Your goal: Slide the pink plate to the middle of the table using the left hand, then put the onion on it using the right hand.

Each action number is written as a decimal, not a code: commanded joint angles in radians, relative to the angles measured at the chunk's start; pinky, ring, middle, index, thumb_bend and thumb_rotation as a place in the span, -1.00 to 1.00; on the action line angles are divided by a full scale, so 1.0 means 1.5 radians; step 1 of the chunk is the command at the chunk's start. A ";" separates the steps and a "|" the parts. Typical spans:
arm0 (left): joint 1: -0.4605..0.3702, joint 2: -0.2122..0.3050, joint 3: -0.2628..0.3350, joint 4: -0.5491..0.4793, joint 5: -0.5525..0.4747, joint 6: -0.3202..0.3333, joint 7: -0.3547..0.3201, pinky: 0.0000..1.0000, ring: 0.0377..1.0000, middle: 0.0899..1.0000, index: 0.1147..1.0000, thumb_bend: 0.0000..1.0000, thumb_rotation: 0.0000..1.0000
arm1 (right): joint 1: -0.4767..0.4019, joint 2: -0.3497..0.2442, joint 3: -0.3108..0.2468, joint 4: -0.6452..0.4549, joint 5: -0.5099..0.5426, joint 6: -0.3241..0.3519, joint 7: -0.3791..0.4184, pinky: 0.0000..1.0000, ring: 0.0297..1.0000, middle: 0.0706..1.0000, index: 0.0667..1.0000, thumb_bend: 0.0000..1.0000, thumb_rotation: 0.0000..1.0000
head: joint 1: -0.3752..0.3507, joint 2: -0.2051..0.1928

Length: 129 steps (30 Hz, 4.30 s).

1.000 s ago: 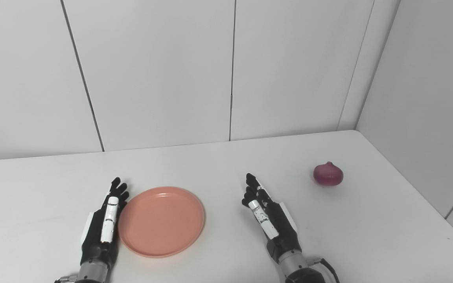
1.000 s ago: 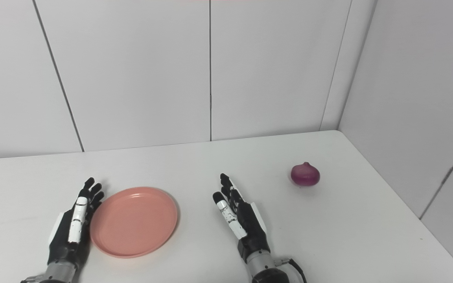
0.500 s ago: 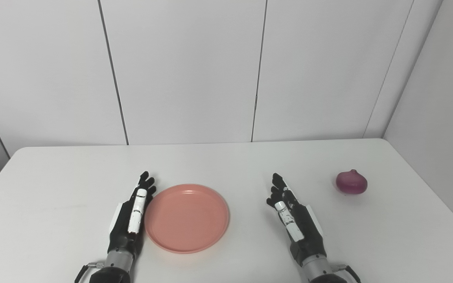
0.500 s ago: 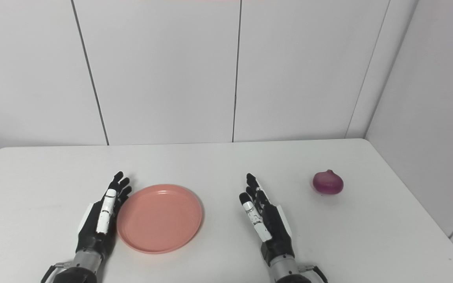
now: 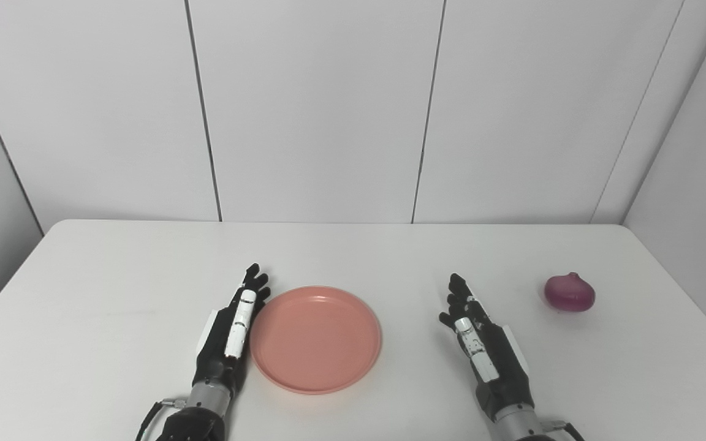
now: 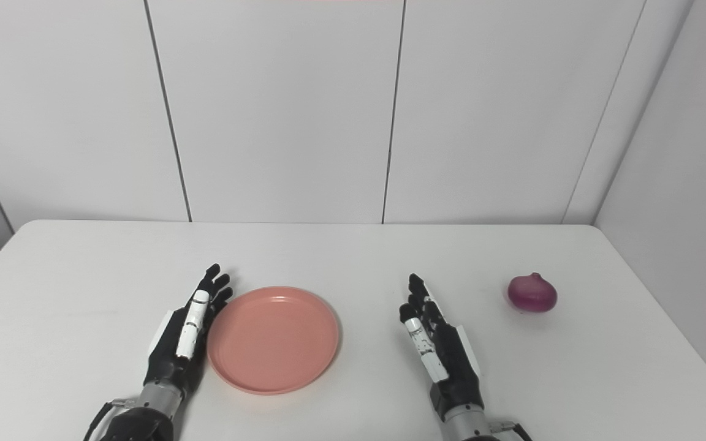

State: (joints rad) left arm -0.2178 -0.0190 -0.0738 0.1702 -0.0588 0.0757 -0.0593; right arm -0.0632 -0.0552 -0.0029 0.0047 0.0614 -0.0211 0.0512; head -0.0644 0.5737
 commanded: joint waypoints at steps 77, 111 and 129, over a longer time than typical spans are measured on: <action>-0.031 0.059 0.058 0.100 -0.044 -0.095 -0.084 0.96 0.97 0.97 0.97 0.03 1.00 | -0.119 -0.132 -0.018 -0.076 -0.411 0.013 -0.094 0.73 0.85 0.90 0.90 0.58 0.19 | -0.201 -0.027; -0.041 0.088 0.070 0.140 -0.075 -0.109 -0.118 0.87 0.90 0.91 0.90 0.07 1.00 | -0.186 -0.201 -0.026 0.017 -0.574 0.187 -0.115 0.83 0.83 0.85 0.90 0.89 -0.32 | -0.242 -0.035; -0.039 0.083 0.070 0.137 -0.078 -0.110 -0.124 0.87 0.90 0.91 0.90 0.07 1.00 | -0.179 -0.236 -0.027 0.061 -0.530 0.219 -0.112 0.86 0.84 0.84 0.89 0.88 -0.64 | -0.237 -0.037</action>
State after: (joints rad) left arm -0.2972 0.1025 0.0268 0.3492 -0.1682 -0.0580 -0.2366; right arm -0.2953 -0.3863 -0.0341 0.1062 -0.7387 0.2877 -0.1021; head -0.4203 0.5170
